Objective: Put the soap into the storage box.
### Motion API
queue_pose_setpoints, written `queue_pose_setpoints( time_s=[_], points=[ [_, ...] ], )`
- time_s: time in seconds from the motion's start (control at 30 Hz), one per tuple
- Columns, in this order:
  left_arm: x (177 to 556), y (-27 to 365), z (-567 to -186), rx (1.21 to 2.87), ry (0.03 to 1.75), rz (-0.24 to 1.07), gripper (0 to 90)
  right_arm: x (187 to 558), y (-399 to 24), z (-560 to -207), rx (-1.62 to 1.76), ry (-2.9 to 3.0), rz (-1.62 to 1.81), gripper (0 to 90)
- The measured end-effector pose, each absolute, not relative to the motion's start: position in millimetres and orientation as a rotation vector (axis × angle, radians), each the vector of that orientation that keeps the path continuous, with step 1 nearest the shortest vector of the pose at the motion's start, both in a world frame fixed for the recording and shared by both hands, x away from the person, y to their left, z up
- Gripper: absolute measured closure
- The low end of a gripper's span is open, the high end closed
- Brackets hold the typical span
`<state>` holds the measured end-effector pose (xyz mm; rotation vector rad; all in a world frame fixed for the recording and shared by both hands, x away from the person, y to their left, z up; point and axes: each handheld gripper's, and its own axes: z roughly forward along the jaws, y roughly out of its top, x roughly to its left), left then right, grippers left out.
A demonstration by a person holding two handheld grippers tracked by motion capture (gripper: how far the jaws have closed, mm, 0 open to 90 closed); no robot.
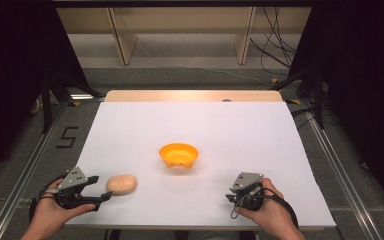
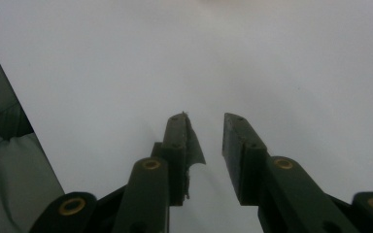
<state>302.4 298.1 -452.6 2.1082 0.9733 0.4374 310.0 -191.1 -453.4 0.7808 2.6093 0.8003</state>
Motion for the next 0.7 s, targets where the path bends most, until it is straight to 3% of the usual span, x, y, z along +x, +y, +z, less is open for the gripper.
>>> queue_pose_setpoints(
  time_s=[0.3, 0.7],
  points=[
    [306.4, 298.5, -445.0, 2.143, 0.938, 0.415, 25.9, 312.5, -195.2, -454.1, 0.828, 2.633, 0.769, 67.3],
    [329.6, 290.2, -422.5, 2.451, 0.798, 0.324, 24.7, 311.8, -195.0, -455.3, 0.912, 2.634, 0.795, 63.7]
  ],
)
